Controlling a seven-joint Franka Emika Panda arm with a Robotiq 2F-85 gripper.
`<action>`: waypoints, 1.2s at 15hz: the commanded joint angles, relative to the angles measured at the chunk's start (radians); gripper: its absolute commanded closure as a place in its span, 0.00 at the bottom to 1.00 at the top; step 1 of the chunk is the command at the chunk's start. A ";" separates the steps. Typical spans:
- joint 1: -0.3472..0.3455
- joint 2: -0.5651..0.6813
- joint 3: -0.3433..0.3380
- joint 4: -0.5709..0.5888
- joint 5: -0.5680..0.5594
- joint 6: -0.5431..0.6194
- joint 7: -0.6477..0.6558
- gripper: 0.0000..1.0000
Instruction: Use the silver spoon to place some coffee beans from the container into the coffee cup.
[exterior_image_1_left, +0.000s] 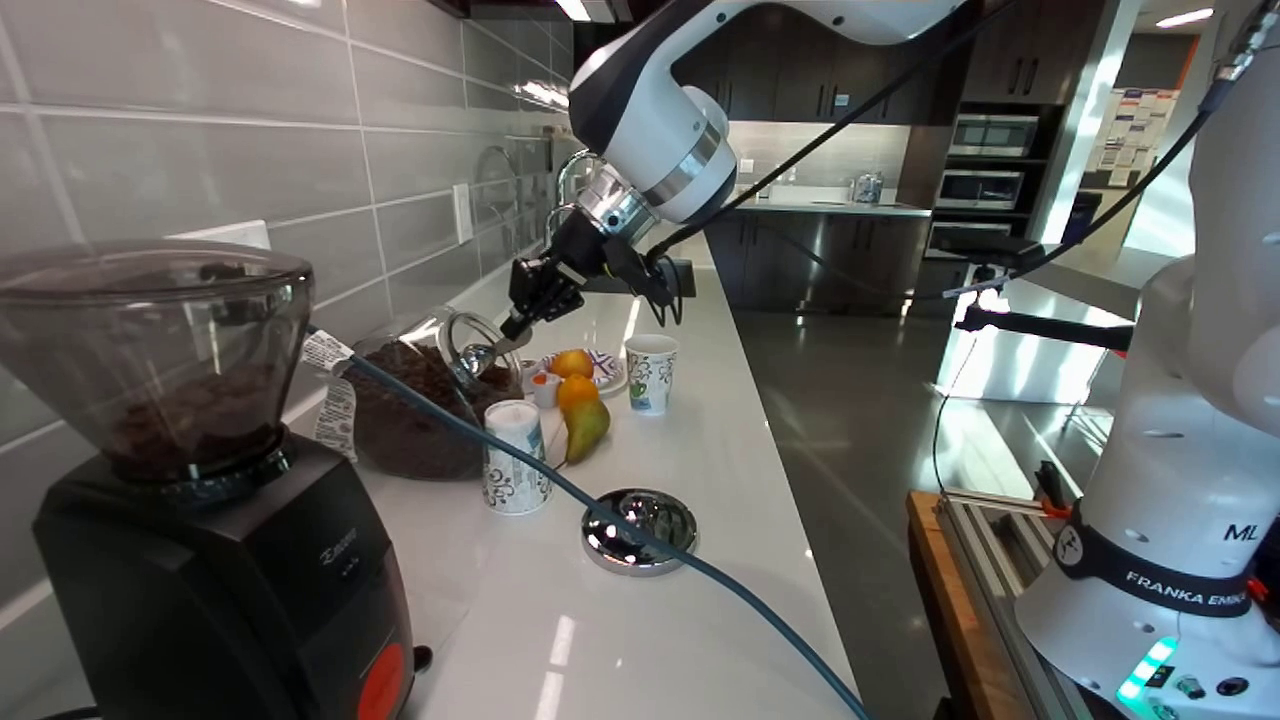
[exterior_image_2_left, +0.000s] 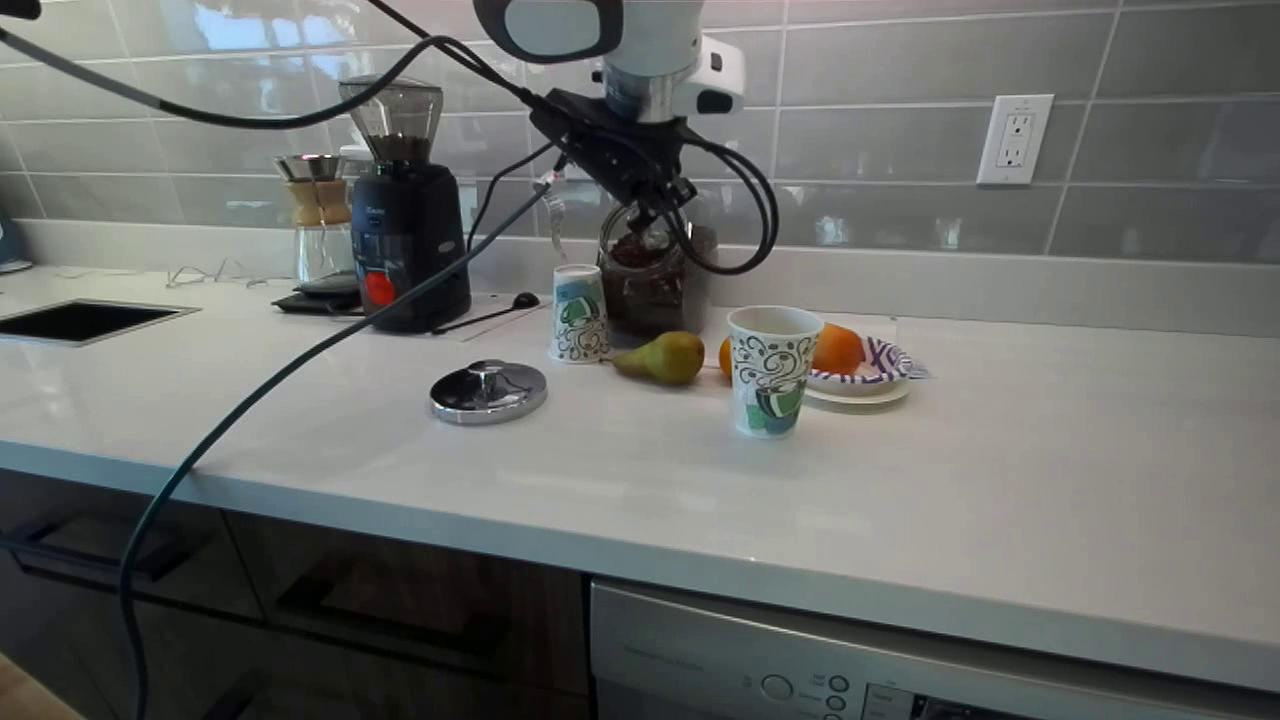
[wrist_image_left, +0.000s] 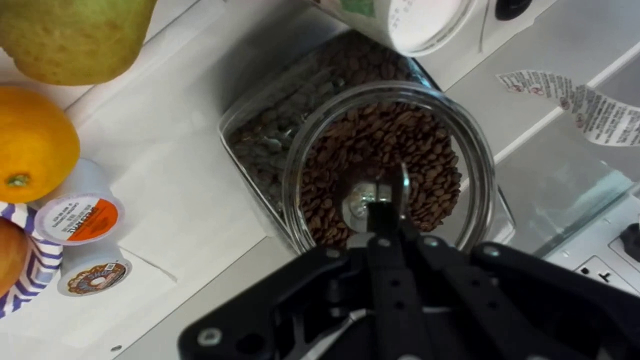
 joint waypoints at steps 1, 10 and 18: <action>0.027 0.050 -0.002 0.024 -0.101 0.069 -0.023 0.99; 0.096 0.140 -0.028 0.075 -0.325 0.166 -0.016 0.99; 0.109 0.222 -0.024 0.170 -0.351 0.134 -0.014 0.99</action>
